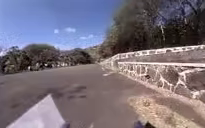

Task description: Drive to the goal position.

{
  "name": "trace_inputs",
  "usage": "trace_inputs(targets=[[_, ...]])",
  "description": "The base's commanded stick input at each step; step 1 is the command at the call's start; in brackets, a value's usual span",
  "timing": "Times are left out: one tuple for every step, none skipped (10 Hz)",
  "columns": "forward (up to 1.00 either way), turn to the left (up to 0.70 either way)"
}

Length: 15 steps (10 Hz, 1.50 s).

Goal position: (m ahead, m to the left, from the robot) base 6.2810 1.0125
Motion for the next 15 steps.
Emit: trace_inputs(targets=[[0.50, 0.00], [0.50, 0.00], [0.50, 0.00], [0.50, 0.00], [0.50, 0.00], [0.50, 0.00], [0.50, 0.00], [0.50, 0.00], [0.50, 0.00], [0.50, 0.00], [0.50, 0.00], [0.50, 0.00], [0.50, 0.00], [0.50, 0.00], [0.50, 0.00]])
